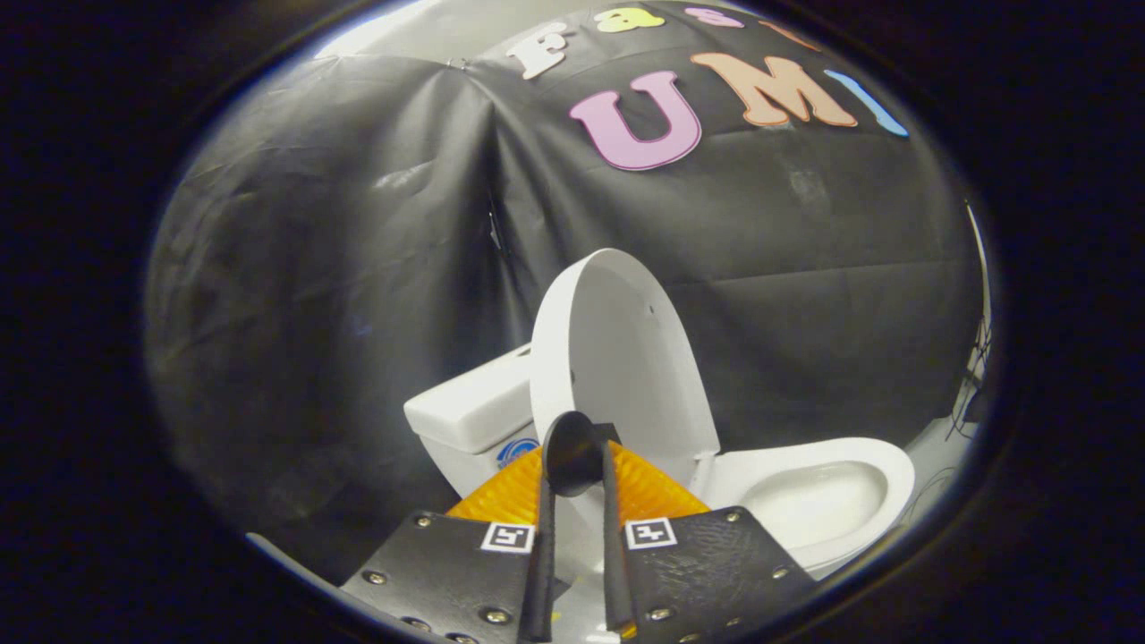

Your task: Open the toilet lid.

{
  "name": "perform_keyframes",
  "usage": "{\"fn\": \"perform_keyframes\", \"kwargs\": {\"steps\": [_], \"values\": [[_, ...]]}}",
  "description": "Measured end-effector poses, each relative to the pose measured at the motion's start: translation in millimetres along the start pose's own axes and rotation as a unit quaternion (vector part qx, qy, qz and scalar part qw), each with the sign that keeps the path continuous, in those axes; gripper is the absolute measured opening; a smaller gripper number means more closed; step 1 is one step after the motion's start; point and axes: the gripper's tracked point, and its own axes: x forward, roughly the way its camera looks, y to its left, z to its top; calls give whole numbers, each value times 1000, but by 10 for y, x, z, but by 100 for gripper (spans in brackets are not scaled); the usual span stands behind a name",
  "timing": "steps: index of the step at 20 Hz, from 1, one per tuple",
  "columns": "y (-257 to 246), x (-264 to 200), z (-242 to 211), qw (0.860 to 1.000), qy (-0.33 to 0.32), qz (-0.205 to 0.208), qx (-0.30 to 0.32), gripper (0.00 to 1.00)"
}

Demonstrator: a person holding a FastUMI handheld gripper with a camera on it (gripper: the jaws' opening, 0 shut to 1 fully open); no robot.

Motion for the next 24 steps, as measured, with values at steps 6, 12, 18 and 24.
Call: {"fn": "perform_keyframes", "kwargs": {"steps": [6, 12, 18, 24], "values": [[143, -5, -63, 1000, 8, 15, 3, 38], [287, -41, -158, 1000, 20, 19, 8, 89], [233, -324, 8, 1000, -4, 3, -22, 99], [16, -601, 257, 999, -32, -25, -23, 99]]}}
